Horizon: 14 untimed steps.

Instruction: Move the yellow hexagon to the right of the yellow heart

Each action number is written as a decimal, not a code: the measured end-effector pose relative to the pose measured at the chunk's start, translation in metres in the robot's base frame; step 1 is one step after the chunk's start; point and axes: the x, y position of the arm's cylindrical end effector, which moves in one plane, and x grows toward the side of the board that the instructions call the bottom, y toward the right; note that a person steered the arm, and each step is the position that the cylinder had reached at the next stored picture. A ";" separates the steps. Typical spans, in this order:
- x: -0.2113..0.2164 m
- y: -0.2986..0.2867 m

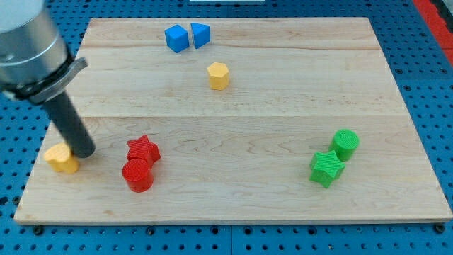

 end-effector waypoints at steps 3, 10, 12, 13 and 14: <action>-0.101 0.174; -0.177 0.139; -0.179 0.159; -0.182 0.191; -0.190 0.168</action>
